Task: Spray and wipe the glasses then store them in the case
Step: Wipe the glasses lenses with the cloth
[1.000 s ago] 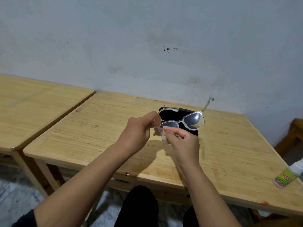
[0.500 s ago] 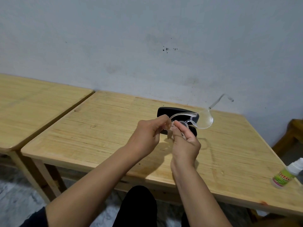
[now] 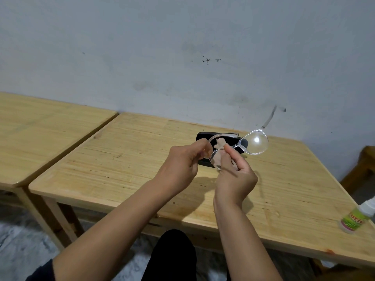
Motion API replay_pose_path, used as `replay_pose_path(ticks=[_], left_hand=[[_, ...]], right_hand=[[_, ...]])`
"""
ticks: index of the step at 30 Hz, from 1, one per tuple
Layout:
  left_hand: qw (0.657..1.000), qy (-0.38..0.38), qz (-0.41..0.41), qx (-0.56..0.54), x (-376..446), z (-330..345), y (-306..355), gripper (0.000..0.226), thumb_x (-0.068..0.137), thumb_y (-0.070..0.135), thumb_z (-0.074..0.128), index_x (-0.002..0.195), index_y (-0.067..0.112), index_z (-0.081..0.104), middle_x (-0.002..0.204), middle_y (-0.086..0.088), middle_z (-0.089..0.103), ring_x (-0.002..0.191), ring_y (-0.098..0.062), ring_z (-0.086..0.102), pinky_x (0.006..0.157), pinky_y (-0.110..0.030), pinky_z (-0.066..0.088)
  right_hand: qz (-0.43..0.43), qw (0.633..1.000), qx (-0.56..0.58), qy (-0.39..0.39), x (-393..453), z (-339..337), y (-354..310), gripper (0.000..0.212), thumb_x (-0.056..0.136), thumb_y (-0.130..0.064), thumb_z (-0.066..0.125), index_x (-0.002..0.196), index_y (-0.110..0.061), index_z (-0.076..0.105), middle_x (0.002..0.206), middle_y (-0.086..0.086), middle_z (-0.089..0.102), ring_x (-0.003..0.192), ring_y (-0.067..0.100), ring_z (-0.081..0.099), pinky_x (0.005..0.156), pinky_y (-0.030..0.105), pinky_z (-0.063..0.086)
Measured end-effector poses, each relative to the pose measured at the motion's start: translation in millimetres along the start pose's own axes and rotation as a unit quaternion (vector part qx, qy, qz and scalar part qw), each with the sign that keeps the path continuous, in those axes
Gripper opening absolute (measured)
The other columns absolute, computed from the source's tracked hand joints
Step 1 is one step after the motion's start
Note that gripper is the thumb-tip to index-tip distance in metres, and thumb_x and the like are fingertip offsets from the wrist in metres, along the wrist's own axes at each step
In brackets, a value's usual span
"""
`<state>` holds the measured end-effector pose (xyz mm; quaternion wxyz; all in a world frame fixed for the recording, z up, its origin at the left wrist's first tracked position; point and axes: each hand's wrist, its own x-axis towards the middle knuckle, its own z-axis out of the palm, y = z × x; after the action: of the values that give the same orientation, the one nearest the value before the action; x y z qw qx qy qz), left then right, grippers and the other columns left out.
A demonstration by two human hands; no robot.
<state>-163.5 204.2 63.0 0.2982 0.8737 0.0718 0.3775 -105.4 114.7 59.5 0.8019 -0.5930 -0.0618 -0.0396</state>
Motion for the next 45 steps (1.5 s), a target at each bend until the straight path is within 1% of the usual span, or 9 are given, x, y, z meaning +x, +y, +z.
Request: replay_pose_path(ticks=[7,11,14,19,25,29,35,39,45], left_hand=[[1.0,0.007,0.001,0.017,0.8,-9.9,-7.4,0.035,0.077,-0.002,0.032,0.087,0.028,0.047,0.086,-0.007,0.069,0.081,-0.029,0.067,0.072,-0.041,0.055],[0.999,0.002,-0.006,0.033,2.3,-15.2,-11.3,0.043,0.077,-0.013,0.035,0.088,0.027,0.047,0.088,-0.009,0.071,0.083,-0.025,0.068,0.071,-0.036,0.054],[1.0,0.004,-0.011,0.028,4.9,-21.7,-14.4,0.041,0.076,-0.018,0.037,0.085,0.02,0.052,0.089,-0.014,0.069,0.078,-0.022,0.067,0.062,-0.011,0.05],[0.998,0.033,-0.02,0.047,4.6,-31.0,-23.2,0.047,0.08,-0.017,0.038,0.086,0.029,0.047,0.087,-0.007,0.071,0.086,-0.012,0.069,0.073,-0.026,0.052],[0.995,0.088,-0.031,0.045,1.6,-39.2,-34.6,0.048,0.082,-0.018,0.041,0.084,0.029,0.049,0.083,-0.006,0.07,0.086,-0.013,0.069,0.075,-0.012,0.05],[0.992,0.11,-0.049,0.047,-1.1,-48.7,-40.0,0.048,0.081,-0.017,0.038,0.086,0.028,0.049,0.085,-0.01,0.07,0.085,-0.023,0.068,0.077,-0.028,0.051],[0.984,0.152,-0.023,0.088,-12.1,-70.6,-51.6,0.039,0.08,-0.016,0.046,0.082,0.02,0.059,0.08,0.003,0.068,0.081,0.007,0.061,0.07,-0.004,0.043],[0.973,0.163,0.006,0.164,-26.4,-100.7,-69.7,0.024,0.078,-0.016,0.052,0.081,0.004,0.066,0.077,0.002,0.067,0.079,-0.007,0.061,0.068,-0.015,0.049],[0.951,0.09,-0.019,0.294,-58.6,-148.2,-102.0,0.019,0.082,-0.005,0.062,0.089,0.012,0.066,0.089,-0.008,0.07,0.078,-0.021,0.068,0.07,-0.031,0.058]], right_hand=[[0.0,0.983,-0.113,-0.145,6.5,-8.1,1.5,0.019,0.084,-0.012,0.064,0.09,-0.027,0.074,0.094,-0.009,0.073,0.093,0.006,0.067,0.088,0.027,0.053],[0.047,0.968,-0.102,-0.225,7.5,-10.0,2.8,0.023,0.083,-0.011,0.064,0.082,-0.032,0.074,0.091,-0.011,0.074,0.09,0.001,0.067,0.072,0.015,0.05],[0.068,0.948,-0.111,-0.289,7.6,-10.9,2.1,0.016,0.082,-0.013,0.067,0.087,-0.024,0.077,0.086,-0.008,0.075,0.082,0.004,0.067,0.061,0.014,0.05],[0.06,0.923,-0.144,-0.351,12.0,-11.0,-1.4,0.019,0.081,-0.005,0.064,0.082,-0.018,0.078,0.086,-0.009,0.076,0.084,0.004,0.067,0.074,0.023,0.051],[0.095,0.933,-0.129,-0.323,15.6,-16.4,-2.1,0.017,0.08,-0.008,0.066,0.083,-0.021,0.077,0.09,-0.01,0.075,0.089,0.016,0.069,0.08,0.04,0.058],[0.107,0.937,-0.129,-0.306,10.6,-16.1,0.9,0.021,0.079,-0.009,0.066,0.083,-0.026,0.077,0.09,-0.015,0.075,0.087,0.019,0.069,0.07,0.049,0.058],[0.115,0.932,-0.134,-0.315,3.0,-11.2,7.9,0.023,0.08,-0.011,0.067,0.08,-0.032,0.077,0.093,-0.015,0.074,0.094,0.015,0.067,0.081,0.042,0.057],[0.126,0.93,-0.15,-0.312,-1.0,-13.0,14.0,0.017,0.082,-0.011,0.066,0.088,-0.023,0.077,0.089,-0.019,0.074,0.094,0.008,0.064,0.089,0.037,0.053],[0.144,0.925,-0.156,-0.314,-6.8,-17.8,18.2,0.017,0.083,-0.006,0.063,0.09,-0.016,0.074,0.09,-0.011,0.071,0.087,0.006,0.062,0.065,0.02,0.046]])
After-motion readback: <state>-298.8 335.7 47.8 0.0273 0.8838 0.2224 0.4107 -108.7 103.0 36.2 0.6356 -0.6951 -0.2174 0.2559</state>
